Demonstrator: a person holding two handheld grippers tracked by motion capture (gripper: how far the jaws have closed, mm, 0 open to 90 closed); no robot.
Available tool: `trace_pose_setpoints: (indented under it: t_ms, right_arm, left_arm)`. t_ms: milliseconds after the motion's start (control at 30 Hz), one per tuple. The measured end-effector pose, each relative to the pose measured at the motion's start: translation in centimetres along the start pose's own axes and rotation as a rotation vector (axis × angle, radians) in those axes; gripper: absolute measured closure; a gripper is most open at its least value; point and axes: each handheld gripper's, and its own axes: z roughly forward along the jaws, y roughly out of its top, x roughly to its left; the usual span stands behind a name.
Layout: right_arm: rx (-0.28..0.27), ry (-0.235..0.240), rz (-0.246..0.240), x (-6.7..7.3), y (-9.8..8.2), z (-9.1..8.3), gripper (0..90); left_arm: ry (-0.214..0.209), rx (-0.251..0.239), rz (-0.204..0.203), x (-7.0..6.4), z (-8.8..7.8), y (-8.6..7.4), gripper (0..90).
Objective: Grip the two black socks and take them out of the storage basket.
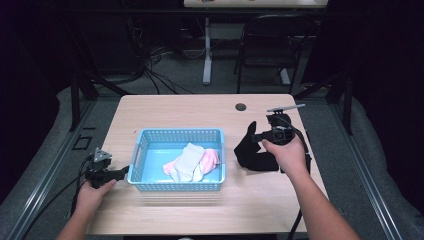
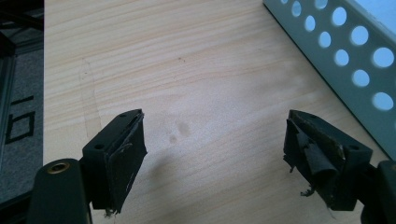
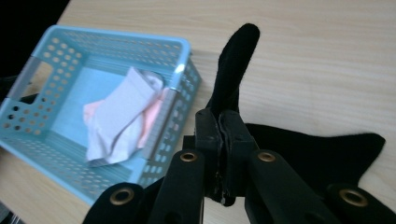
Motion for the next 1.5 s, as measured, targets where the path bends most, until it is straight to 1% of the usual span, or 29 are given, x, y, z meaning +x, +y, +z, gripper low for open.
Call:
trace_pose_setpoints:
  t_ms: [133, 167, 200, 233, 267, 300, 333, 467, 533, 567, 600, 633, 667, 733, 767, 800, 833, 867, 933, 967, 1100, 1167, 1200, 1233, 1300, 1367, 1400, 1467, 1500]
  right_arm:
    - [0.017, -0.049, 0.033, -2.1, -1.3, 1.0, 86.8]
    - [0.011, -0.061, 0.040, -2.5, -1.7, 1.3, 86.8]
    - [0.017, -0.066, 0.047, -3.0, -2.0, 1.5, 86.8]
    - [0.018, -0.076, 0.060, -3.8, -2.6, 1.8, 86.7]
    - [0.018, -0.076, 0.060, -3.8, -2.6, 1.8, 86.7]
    - [0.016, -0.085, 0.073, -4.1, -2.9, 2.0, 86.7]
    - [0.024, -0.097, 0.072, -4.5, -3.1, 2.2, 86.6]
    - [0.027, -0.132, 0.091, -5.9, -4.1, 2.8, 85.6]
    - [0.022, -0.133, 0.112, -6.5, -4.5, 3.1, 85.3]
    - [0.023, -0.140, 0.120, -7.1, -4.8, 3.4, 84.8]
    - [0.023, -0.140, 0.120, -7.1, -4.8, 3.4, 84.8]
    - [0.017, -0.132, 0.131, -7.4, -4.9, 3.4, 84.7]
    - [0.024, -0.135, 0.134, -7.7, -5.0, 3.5, 84.6]
    - [0.011, -0.135, 0.153, -8.1, -5.3, 3.7, 83.8]
    - [0.021, -0.138, 0.150, -8.4, -5.4, 3.7, 82.8]
    - [0.011, -0.133, 0.161, -8.6, -5.5, 3.9, 81.0]
    - [0.013, -0.141, 0.162, -8.8, -5.6, 3.9, 78.8]
    - [-0.005, -0.132, 0.178, -9.0, -5.8, 4.0, 76.7]
    - [-0.013, -0.127, 0.185, -9.3, -6.0, 3.8, 70.6]
    - [-0.024, -0.123, 0.185, -9.4, -6.0, 3.7, 67.4]
    - [-0.055, -0.118, 0.179, -9.5, -6.2, 3.3, 60.2]
    - [-0.058, -0.120, 0.174, -9.4, -6.2, 3.0, 58.7]
    - [-0.071, -0.123, 0.177, -9.4, -6.2, 2.8, 57.9]
    - [-0.077, -0.135, 0.164, -9.3, -6.2, 2.5, 56.5]
    - [-0.084, -0.134, 0.162, -9.1, -6.1, 2.4, 56.1]
    - [-0.087, -0.140, 0.141, -8.6, -6.0, 2.1, 54.7]
    - [-0.087, -0.140, 0.141, -8.6, -6.0, 2.1, 54.7]
    - [-0.082, -0.148, 0.120, -8.2, -5.9, 2.0, 54.3]
    - [-0.080, -0.154, 0.101, -7.8, -5.9, 1.8, 55.8]
  left_arm:
    - [0.001, 0.002, -0.002, 0.0, 0.0, 0.0, 20.8]
    - [0.002, 0.003, -0.001, 0.0, 0.0, 0.0, 20.8]
    - [0.003, 0.003, -0.001, 0.0, 0.1, 0.0, 20.8]
    - [0.004, 0.005, 0.000, 0.0, 0.1, 0.0, 20.8]
    - [0.003, 0.007, 0.002, 0.0, 0.1, 0.0, 20.8]
    - [0.004, 0.009, 0.003, 0.0, 0.1, 0.0, 20.8]
    - [0.004, 0.010, 0.003, 0.0, 0.1, -0.1, 20.8]
    - [0.005, 0.009, 0.001, -0.1, 0.1, -0.1, 20.9]
    - [0.006, 0.011, 0.000, -0.1, 0.2, -0.1, 20.8]
    - [0.004, 0.013, 0.000, 0.0, 0.2, -0.1, 20.8]
    - [0.004, 0.013, 0.000, 0.0, 0.2, -0.1, 20.9]
    - [0.005, 0.014, 0.001, 0.0, 0.2, -0.1, 20.9]
    - [0.007, 0.014, 0.002, 0.0, 0.2, -0.1, 20.8]
    - [0.006, 0.014, 0.001, 0.0, 0.2, -0.1, 20.8]
    - [0.006, 0.014, 0.000, 0.0, 0.2, -0.2, 20.8]
    - [0.007, 0.015, 0.000, 0.0, 0.2, -0.2, 20.8]
    - [0.007, 0.019, 0.003, 0.0, 0.2, -0.2, 20.9]
    - [0.008, 0.020, 0.003, 0.0, 0.2, -0.2, 20.9]
    - [0.008, 0.021, 0.004, 0.0, 0.2, -0.2, 20.8]
    - [0.010, 0.021, 0.004, 0.0, 0.2, -0.2, 20.8]
    - [0.010, 0.019, 0.002, 0.0, 0.3, -0.2, 20.9]
    - [0.011, 0.021, 0.005, 0.0, 0.2, -0.2, 20.9]
    - [0.011, 0.022, 0.005, 0.0, 0.2, -0.2, 20.8]
    - [0.010, 0.021, 0.006, 0.0, 0.2, -0.2, 20.8]
    - [0.010, 0.021, 0.005, 0.0, 0.2, -0.2, 20.8]
    - [0.009, 0.020, 0.005, 0.0, 0.2, -0.2, 20.8]
    - [0.009, 0.021, 0.005, 0.0, 0.2, -0.2, 20.8]
    - [0.009, 0.019, 0.004, 0.0, 0.2, -0.2, 20.8]
    - [0.009, 0.020, 0.003, 0.0, 0.2, -0.2, 20.9]
